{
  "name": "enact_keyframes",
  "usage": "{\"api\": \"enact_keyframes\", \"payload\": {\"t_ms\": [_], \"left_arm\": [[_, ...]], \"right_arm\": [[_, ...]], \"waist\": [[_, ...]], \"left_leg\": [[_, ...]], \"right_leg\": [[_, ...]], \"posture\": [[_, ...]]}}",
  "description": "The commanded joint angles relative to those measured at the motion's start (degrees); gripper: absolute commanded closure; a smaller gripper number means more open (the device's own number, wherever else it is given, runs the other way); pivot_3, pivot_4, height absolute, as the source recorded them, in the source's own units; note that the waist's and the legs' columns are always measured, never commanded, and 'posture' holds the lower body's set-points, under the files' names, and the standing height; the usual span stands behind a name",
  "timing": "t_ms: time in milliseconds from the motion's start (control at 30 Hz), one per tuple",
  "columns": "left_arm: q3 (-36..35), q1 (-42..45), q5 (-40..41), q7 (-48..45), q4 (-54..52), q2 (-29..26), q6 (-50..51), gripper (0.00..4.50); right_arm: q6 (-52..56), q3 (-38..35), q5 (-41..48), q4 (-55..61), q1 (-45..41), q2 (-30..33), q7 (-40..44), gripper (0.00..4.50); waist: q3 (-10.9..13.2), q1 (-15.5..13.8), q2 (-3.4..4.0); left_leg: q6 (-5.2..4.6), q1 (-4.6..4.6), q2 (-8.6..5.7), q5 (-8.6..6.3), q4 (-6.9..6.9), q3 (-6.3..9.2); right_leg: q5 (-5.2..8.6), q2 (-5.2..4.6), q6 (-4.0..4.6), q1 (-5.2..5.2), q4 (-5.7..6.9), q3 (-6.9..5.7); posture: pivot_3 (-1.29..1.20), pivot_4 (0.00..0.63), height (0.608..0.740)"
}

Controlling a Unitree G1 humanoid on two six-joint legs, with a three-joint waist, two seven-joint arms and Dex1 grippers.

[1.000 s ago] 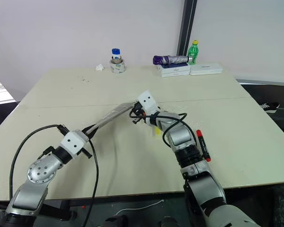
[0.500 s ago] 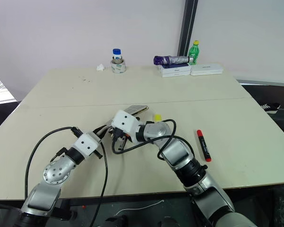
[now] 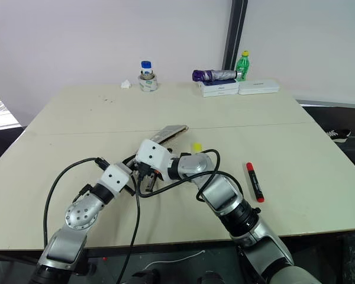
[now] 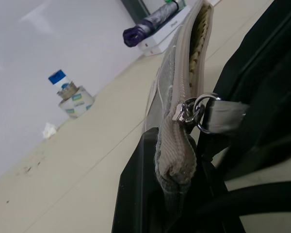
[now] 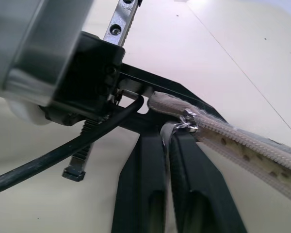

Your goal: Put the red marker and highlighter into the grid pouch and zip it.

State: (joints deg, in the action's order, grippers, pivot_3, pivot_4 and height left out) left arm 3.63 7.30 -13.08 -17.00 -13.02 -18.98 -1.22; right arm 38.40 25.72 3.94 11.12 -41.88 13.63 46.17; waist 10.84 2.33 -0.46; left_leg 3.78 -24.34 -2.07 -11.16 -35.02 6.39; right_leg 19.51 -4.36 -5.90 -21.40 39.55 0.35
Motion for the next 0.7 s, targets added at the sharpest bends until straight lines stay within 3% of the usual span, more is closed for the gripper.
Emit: {"api": "enact_keyframes", "payload": {"t_ms": [33, 100, 167, 300, 700], "left_arm": [[-2.03, 1.33, 1.57, 1.41, -1.13, 0.65, 1.51, 4.5], [-3.13, 1.62, 3.2, 1.31, -1.29, 0.95, 2.55, 4.5], [-4.04, 1.64, 5.32, 0.6, -1.67, 1.06, 3.56, 4.5], [-4.39, 1.4, 7.45, -1.84, -1.26, -0.59, 3.43, 4.5], [-2.54, 2.91, 6.22, -1.87, 2.28, -2.21, -0.18, 4.5]], "right_arm": [[1.0, -3.19, 3.51, 5.71, -0.69, 1.13, 1.48, 2.52], [2.57, -6.39, 3.95, 6.8, 0.26, 3.17, 0.18, 1.31], [4.29, -9.23, 4.4, 8.14, 1.69, 5.62, -0.79, 0.42], [10.52, -12.83, 0.85, 7.93, 4.81, 9.8, -8.18, 0.42], [18.04, -20.53, -1.91, -0.36, 11.59, 3.56, -26.38, 0.42]], "waist": [[0.0, -0.03, 0.0], [0.0, -0.08, 0.0], [-0.01, -0.41, -0.02], [-0.01, -1.33, -0.03], [-0.01, -1.38, -0.03]], "left_leg": [[0.0, 0.0, -0.01, 0.0, 0.0, 0.0], [0.0, 0.0, -0.01, 0.0, -0.02, 0.0], [0.0, 0.0, -0.01, 0.0, -0.02, 0.03], [0.0, -0.01, -0.05, 0.0, -0.04, 0.02], [0.0, -0.01, -0.05, 0.0, -0.01, -0.02]], "right_leg": [[0.0, 0.0, 0.0, 0.01, 0.0, 0.0], [0.0, -0.02, 0.0, 0.03, -0.02, -0.01], [0.0, -0.03, 0.0, 0.05, -0.02, -0.04], [0.0, -0.08, -0.01, 0.07, -0.07, -0.05], [0.0, -0.06, 0.0, 0.06, -0.08, -0.03]], "posture": [[0.0, 0.15, 0.737], [0.0, 0.15, 0.737], [0.0, 0.15, 0.737], [0.0, 0.15, 0.737], [0.0, 0.15, 0.737]]}}
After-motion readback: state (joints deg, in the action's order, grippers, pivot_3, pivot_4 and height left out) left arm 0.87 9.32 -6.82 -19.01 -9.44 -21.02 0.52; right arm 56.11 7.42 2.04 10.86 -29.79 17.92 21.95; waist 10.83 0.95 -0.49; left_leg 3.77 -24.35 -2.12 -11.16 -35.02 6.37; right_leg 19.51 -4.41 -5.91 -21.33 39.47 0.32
